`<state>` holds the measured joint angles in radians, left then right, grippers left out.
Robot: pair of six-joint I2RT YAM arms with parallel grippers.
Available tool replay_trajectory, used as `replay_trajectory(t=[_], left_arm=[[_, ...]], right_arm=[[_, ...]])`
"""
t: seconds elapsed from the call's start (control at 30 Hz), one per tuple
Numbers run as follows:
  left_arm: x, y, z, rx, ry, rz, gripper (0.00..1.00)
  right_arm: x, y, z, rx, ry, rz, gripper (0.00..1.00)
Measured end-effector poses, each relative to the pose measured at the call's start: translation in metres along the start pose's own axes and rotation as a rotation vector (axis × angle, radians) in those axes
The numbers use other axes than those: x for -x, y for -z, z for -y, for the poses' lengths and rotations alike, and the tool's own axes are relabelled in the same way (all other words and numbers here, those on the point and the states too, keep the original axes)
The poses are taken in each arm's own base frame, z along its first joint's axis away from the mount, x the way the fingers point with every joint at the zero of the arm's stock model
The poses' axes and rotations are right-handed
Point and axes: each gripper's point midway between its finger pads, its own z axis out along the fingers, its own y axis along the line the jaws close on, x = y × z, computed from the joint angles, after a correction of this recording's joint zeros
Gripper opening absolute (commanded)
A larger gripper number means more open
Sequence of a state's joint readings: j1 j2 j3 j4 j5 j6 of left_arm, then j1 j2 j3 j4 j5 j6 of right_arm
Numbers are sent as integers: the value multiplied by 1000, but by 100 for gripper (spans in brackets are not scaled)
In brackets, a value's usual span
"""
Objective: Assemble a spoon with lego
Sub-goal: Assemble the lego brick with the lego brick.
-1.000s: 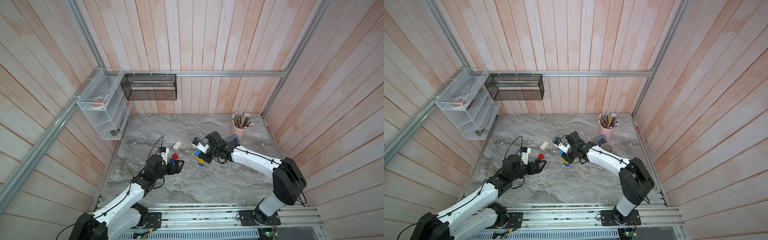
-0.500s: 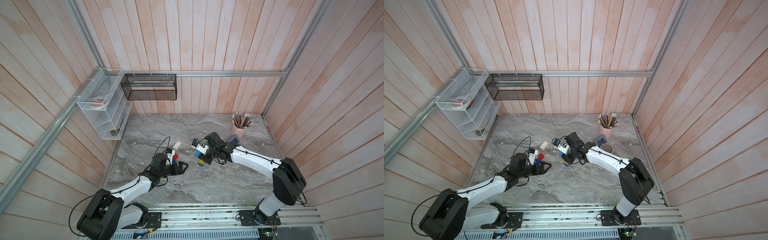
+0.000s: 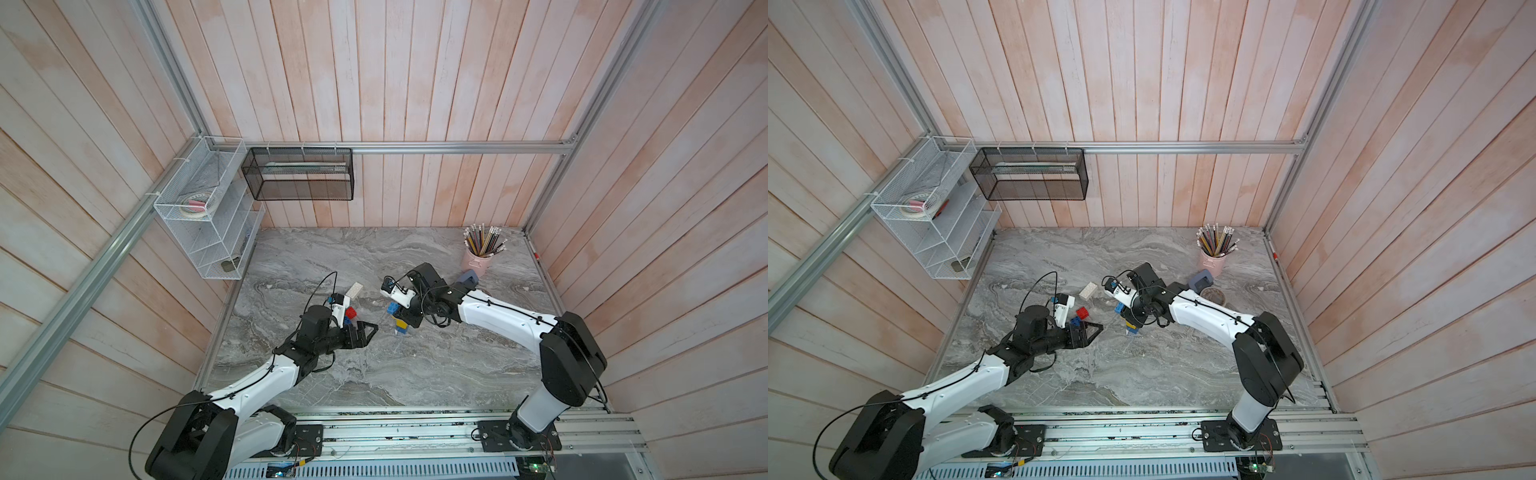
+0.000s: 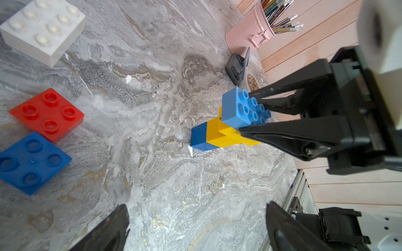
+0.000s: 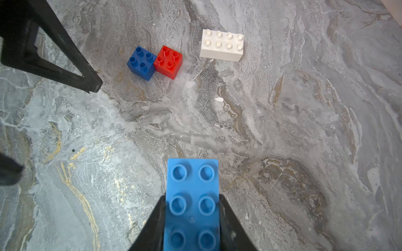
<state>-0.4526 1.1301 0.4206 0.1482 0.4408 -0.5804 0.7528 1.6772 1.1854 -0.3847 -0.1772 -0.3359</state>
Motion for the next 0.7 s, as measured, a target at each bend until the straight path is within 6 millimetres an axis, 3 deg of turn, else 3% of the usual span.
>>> replay_trajectory(t=[0.4,0.7], left_arm=[[3,11,7,2,-17,6,100],[7,16,7,15,-19,15,100]], right_arm=[[-2,4,1,-7,-39,14,0],[-3,5,3,-13,-63,11,13]])
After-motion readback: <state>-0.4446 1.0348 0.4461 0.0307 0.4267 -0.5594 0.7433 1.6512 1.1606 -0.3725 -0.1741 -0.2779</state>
